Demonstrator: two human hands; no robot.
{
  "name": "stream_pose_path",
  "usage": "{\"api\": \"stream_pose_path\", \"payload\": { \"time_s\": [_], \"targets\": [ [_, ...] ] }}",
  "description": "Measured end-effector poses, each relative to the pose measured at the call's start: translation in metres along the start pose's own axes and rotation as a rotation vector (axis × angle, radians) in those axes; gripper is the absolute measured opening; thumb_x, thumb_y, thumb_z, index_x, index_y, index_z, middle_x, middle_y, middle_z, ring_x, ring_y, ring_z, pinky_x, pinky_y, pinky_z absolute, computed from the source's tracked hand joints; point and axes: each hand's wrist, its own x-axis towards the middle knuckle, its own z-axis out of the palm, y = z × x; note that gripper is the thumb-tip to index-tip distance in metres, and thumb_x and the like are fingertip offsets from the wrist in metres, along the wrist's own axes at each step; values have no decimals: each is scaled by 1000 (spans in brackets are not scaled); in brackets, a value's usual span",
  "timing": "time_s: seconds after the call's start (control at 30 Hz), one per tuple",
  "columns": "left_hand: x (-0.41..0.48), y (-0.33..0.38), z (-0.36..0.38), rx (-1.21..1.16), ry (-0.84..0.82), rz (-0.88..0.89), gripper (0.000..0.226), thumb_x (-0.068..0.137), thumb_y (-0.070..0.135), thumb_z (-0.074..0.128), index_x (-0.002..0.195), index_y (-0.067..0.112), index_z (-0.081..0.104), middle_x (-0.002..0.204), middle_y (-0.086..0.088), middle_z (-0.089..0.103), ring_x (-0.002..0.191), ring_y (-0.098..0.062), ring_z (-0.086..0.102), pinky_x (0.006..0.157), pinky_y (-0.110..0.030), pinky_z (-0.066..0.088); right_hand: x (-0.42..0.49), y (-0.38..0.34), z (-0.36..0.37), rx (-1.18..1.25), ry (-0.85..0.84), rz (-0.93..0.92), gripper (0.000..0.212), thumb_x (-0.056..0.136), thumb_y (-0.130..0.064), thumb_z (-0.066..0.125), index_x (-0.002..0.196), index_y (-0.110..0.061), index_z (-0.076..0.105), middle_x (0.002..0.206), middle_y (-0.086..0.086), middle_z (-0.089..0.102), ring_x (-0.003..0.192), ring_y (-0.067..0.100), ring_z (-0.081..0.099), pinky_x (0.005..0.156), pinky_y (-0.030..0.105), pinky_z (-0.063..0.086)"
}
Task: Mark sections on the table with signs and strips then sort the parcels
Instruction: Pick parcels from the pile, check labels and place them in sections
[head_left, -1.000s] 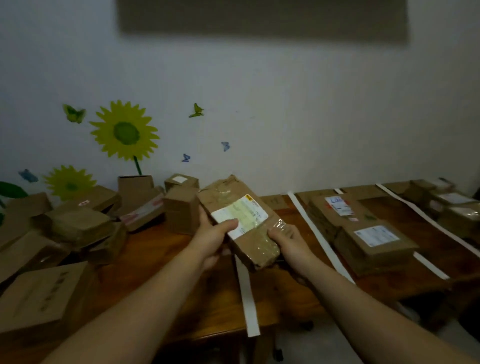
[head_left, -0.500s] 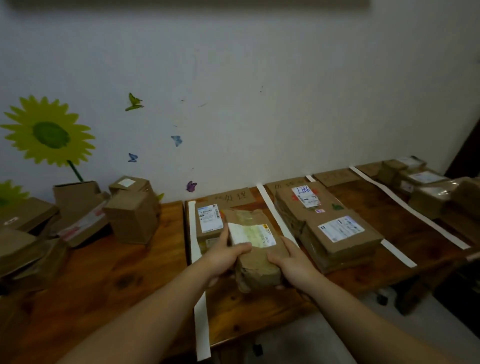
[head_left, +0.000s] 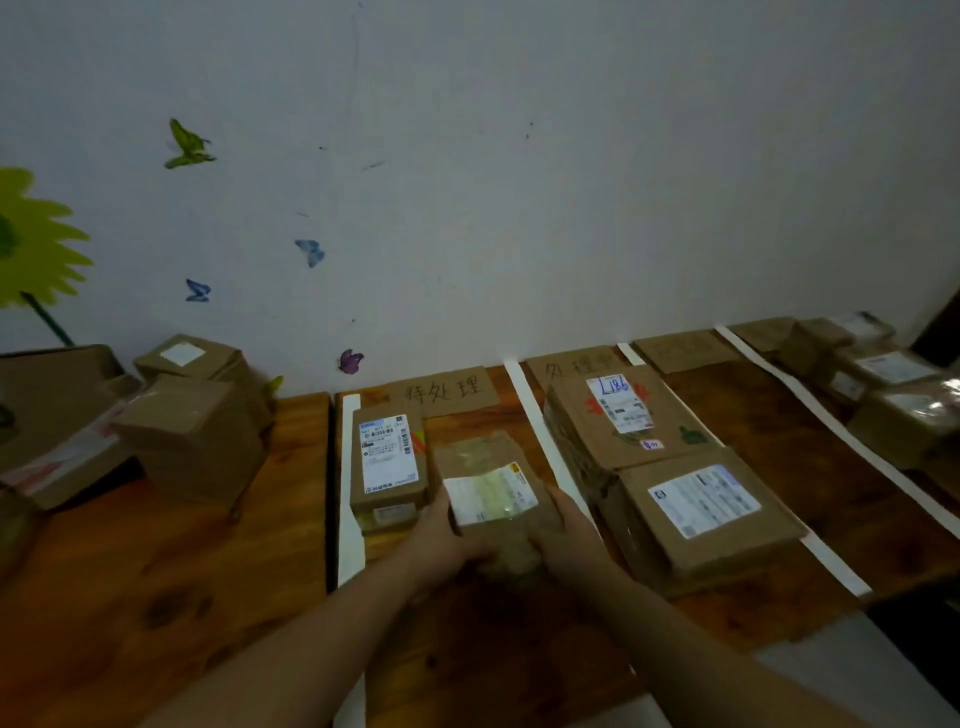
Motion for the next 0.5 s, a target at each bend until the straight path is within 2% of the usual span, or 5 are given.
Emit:
{"api": "stream_pose_path", "payload": {
  "time_s": [0.13,0.23,0.37,0.43,0.5],
  "targets": [
    [21,-8,4,192,-8,33,103,70,24,82,146,37,14,138,17,41,131,-7,36,102,-23,39,36,18,1,-11,-37,3,30,96,-30,53,125,-33,43,110,-13,51,106,7,50,95,29,41],
    [38,-16,7,357,-5,15,108,69,24,82,147,33,9,143,18,29,134,-4,27,94,-6,31,63,34,2,38,-130,27,40,98,-33,48,137,-37,38,130,-7,53,113,9,50,103,35,42],
    [54,-32,12,700,67,-67,115,73,35,77,152,21,-6,159,5,0,144,-19,17,113,-28,29,86,60,2,-154,-364,31,63,99,-28,49,151,-29,15,154,4,30,135,20,37,110,36,33],
    [54,-36,13,1088,116,-88,104,82,43,66,152,16,-6,159,0,-13,146,-23,-7,120,-39,10,95,70,1,-312,-501,-2,89,91,-36,60,152,-32,-4,158,5,12,143,26,23,114,40,24],
    [55,-32,11,1389,165,-44,93,87,53,54,152,15,1,158,-4,-19,138,-23,-29,115,-44,-11,106,72,2,-383,-553,-20,99,88,-39,64,150,-36,-13,159,6,2,144,29,19,115,41,22]
  ]
}}
